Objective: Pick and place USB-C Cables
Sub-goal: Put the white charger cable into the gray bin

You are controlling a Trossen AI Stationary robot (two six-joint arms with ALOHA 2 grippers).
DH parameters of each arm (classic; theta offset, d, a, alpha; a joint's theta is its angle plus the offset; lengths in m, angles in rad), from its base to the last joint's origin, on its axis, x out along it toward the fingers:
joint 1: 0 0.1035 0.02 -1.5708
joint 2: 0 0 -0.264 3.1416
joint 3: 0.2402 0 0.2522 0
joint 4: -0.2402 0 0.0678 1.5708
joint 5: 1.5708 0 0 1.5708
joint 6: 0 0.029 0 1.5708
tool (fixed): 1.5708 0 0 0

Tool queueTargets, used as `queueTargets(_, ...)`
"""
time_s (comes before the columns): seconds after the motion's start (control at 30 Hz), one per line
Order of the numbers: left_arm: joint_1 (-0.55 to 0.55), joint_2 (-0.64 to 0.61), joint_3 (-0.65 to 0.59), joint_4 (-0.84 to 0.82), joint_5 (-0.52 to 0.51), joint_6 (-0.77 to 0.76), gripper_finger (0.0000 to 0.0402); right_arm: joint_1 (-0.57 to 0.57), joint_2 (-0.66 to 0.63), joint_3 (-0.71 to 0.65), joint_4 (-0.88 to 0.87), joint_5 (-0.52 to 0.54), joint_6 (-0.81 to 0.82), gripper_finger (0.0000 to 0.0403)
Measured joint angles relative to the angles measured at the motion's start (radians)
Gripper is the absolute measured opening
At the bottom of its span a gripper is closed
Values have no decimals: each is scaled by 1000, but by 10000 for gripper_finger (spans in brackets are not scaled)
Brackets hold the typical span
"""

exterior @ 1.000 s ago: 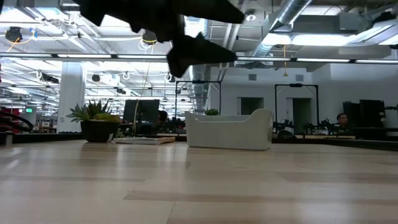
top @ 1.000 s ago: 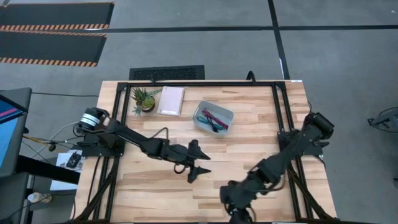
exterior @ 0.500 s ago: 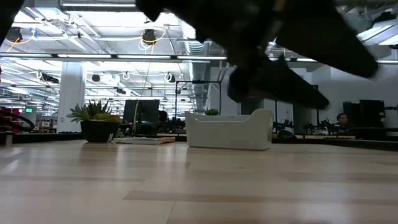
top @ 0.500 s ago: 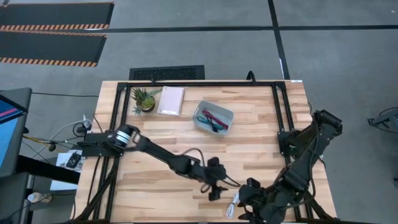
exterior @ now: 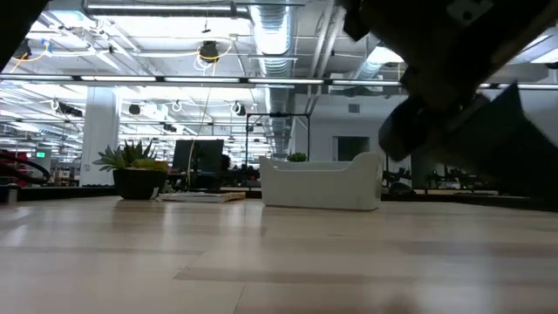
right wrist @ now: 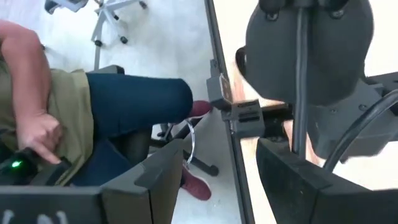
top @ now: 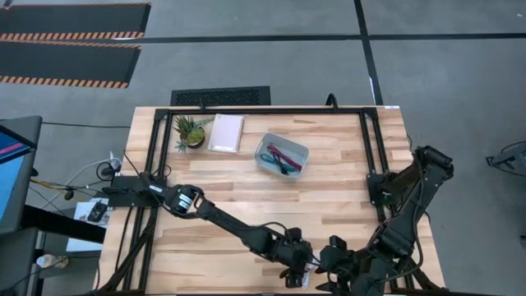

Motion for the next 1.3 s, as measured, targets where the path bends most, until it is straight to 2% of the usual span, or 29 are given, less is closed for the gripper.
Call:
queueTargets(0.1, -1, -1, 1, 3, -57, -1, 277, 11, 0, 0, -4, 25, 1, 230)
queueTargets(0.37, -1, -3, 1, 9, -46, -62, 277, 22, 0, 0, -4, 63, 3, 230)
queueTargets(0.47, 0, -3, 1, 14, -73, -70, 277, 21, 0, 0, -5, 66, 2, 230)
queueTargets(1.0, -4, 5, 1, 27, -114, -54, 277, 22, 1, 0, -12, 76, -9, 230)
queueTargets(1.3, 1, 36, 0, 48, -25, -77, 277, 24, 1, -2, -15, 87, -3, 230)
